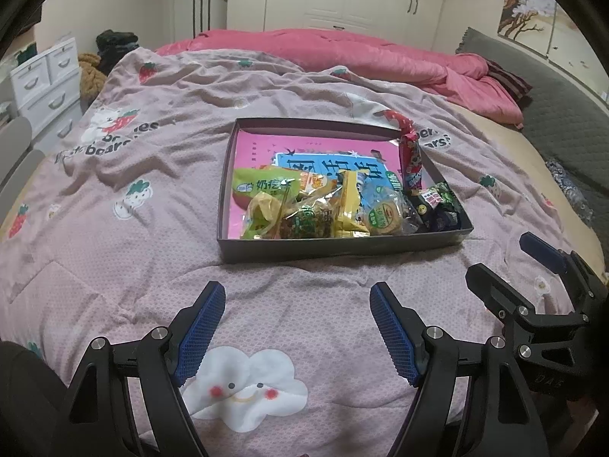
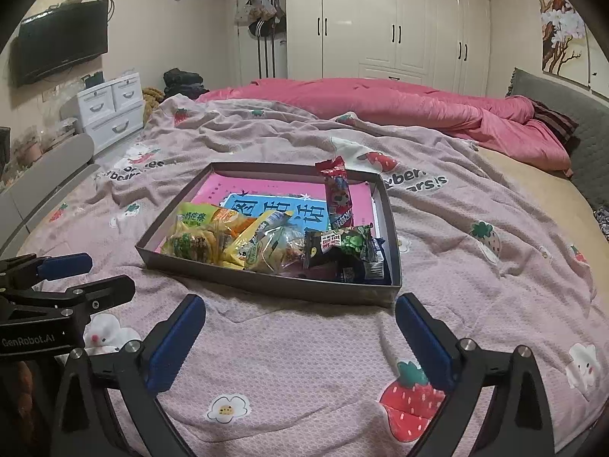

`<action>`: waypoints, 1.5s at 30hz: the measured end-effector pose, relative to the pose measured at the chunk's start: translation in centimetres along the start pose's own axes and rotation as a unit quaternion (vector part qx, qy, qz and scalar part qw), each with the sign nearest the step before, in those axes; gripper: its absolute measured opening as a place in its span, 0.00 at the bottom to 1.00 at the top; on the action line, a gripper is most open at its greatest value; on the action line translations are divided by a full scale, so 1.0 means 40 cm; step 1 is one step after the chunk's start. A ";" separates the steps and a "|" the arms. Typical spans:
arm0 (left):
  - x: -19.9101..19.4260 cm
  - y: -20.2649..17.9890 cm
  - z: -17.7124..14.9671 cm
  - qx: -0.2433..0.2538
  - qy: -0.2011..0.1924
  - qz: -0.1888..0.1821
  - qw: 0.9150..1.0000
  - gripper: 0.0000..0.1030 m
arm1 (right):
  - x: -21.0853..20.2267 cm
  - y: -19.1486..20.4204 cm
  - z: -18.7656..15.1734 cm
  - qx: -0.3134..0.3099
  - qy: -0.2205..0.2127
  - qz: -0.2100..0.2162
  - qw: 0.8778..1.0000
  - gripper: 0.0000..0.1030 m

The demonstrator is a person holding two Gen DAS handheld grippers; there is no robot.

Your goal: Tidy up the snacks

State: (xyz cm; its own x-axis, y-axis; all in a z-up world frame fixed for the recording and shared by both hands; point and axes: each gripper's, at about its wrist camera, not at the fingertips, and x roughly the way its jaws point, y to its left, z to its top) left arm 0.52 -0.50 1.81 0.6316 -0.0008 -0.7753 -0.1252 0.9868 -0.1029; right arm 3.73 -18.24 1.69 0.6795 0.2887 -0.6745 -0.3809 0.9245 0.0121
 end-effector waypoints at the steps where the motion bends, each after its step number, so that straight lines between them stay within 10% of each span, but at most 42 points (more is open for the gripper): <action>1: 0.000 -0.001 0.000 0.001 0.000 0.000 1.000 0.77 | 0.000 0.000 0.000 0.000 0.001 0.000 1.000 0.98; 45: -0.005 -0.013 0.006 0.013 -0.010 0.009 1.000 0.77 | 0.020 0.000 -0.011 0.000 0.012 0.000 1.000 0.98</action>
State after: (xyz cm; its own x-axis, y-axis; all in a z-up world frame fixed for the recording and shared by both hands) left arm 0.65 -1.00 2.17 0.6450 0.0210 -0.7639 -0.1176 0.9904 -0.0721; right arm 4.01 -18.14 0.85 0.6638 0.2830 -0.6923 -0.3806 0.9246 0.0130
